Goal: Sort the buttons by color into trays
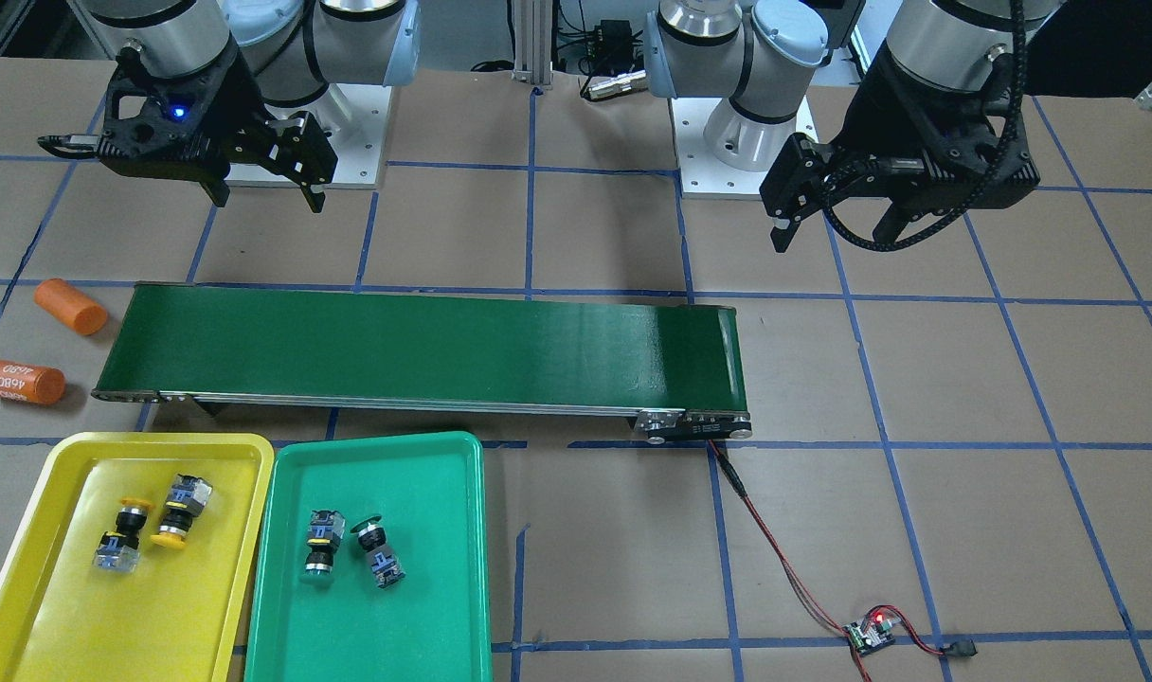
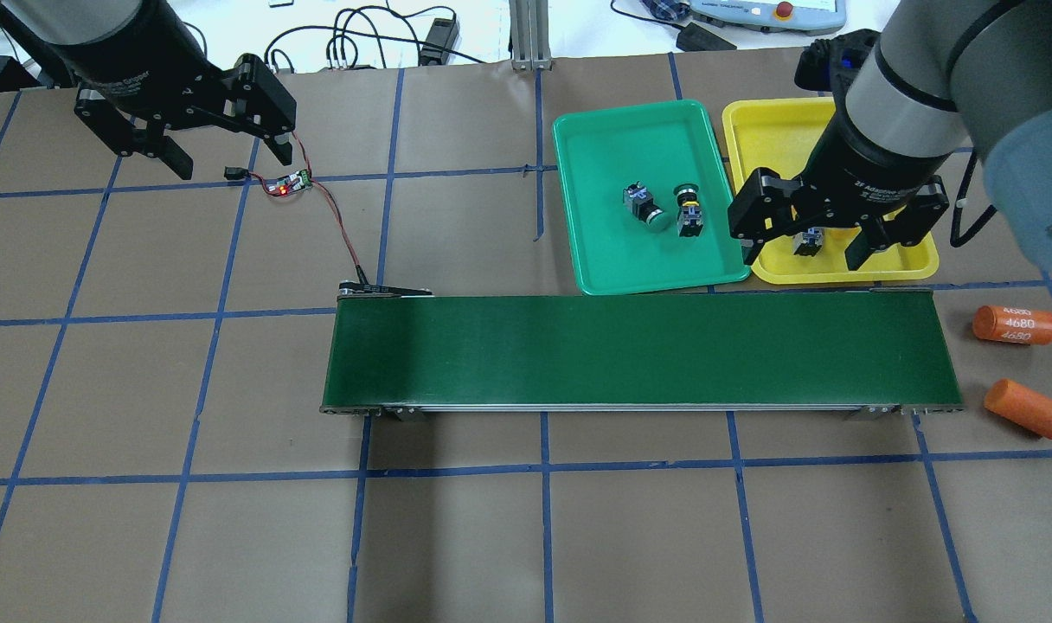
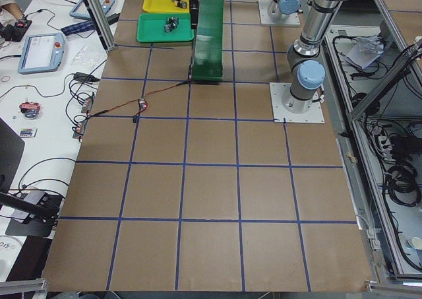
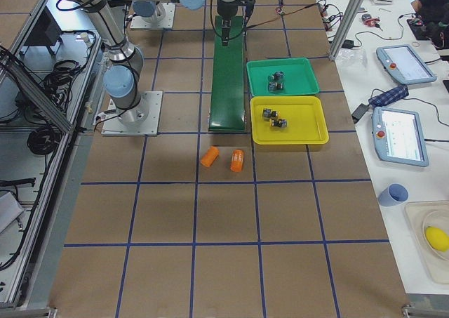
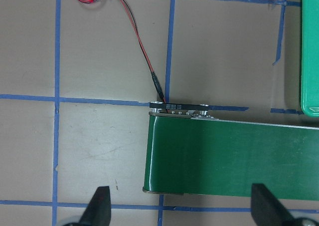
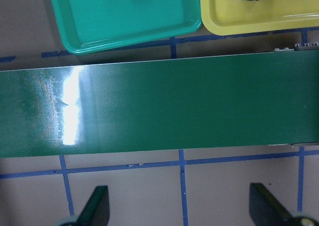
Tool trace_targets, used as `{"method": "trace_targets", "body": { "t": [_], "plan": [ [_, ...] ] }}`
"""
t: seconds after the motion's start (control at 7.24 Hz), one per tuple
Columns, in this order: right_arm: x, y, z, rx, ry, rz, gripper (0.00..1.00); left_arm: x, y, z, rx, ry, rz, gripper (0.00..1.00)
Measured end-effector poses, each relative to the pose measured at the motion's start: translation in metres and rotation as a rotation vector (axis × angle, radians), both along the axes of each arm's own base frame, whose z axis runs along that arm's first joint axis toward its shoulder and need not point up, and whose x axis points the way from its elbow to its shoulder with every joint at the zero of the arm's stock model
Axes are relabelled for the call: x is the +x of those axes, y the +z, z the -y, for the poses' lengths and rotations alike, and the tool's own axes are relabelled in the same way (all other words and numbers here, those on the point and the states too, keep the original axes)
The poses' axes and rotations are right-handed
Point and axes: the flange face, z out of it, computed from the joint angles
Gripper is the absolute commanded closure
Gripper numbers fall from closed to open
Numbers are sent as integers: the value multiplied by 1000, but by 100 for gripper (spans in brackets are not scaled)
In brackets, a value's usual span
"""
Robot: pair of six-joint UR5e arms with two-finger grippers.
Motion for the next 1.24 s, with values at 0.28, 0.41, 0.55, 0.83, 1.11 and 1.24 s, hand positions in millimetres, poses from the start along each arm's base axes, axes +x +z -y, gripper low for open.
{"method": "trace_targets", "body": {
  "t": [0.28, 0.41, 0.55, 0.83, 1.11, 1.24],
  "plan": [
    [-2, -1, 0, 4, -2, -3, 0, 0, 0, 1, -1, -7, 2, 0],
    [-2, -2, 0, 6, -2, -4, 0, 0, -1, 2, 1, -5, 2, 0],
    [-3, -2, 0, 8, -2, -4, 0, 0, -2, 3, 2, -2, 0, 0],
    [-3, -3, 0, 9, -3, -3, 0, 0, 1, 3, -2, 0, -1, 0],
    [-3, -6, -1, 16, -2, -4, 0, 0, 1, 2, -3, 0, -3, 0],
    [-3, -8, -2, 21, -1, -4, 0, 0, 2, 3, -5, 0, -5, 0]
  ]
}}
